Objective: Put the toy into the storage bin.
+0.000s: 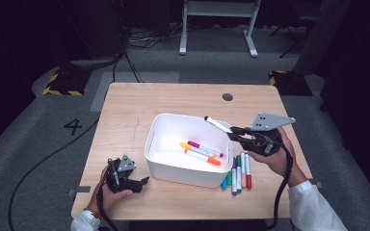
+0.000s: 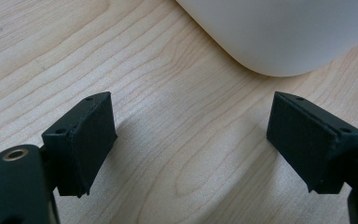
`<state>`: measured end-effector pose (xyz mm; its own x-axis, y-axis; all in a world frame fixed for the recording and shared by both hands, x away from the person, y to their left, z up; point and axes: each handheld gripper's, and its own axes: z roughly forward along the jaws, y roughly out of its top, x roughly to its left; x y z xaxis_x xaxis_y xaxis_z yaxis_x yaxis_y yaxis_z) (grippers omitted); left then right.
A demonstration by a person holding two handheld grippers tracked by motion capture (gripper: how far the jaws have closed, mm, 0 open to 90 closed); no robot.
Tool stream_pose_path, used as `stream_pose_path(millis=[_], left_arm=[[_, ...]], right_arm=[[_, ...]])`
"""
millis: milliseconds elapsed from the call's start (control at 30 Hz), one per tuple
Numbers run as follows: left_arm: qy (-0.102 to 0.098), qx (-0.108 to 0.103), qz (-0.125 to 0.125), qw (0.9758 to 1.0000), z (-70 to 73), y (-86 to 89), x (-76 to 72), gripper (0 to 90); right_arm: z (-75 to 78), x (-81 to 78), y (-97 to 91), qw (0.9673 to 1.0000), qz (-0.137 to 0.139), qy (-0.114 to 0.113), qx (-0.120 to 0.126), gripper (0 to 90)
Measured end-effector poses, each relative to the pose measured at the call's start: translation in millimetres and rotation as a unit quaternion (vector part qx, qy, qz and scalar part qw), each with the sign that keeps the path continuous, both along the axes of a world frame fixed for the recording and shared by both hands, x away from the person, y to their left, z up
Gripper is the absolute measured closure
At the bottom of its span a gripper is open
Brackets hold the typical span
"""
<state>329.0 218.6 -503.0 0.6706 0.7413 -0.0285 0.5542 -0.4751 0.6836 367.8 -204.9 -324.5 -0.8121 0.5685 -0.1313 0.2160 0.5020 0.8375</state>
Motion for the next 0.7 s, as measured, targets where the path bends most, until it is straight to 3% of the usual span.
stream_pose_path(millis=[367, 700], left_arm=[[0.0, 0.0, 0.0, 1.0, 0.0, 0.0, 0.0, 15.5], [0.0, 0.0, 0.0, 1.0, 0.0, 0.0, 0.0, 15.5]], right_arm=[[-12.7, 18.2, 40.5, 0.9983, 0.051, 0.017, -0.021, 74.8], [-31.2, 29.7, 68.5, 0.9933, 0.083, 0.049, -0.063, 74.8]])
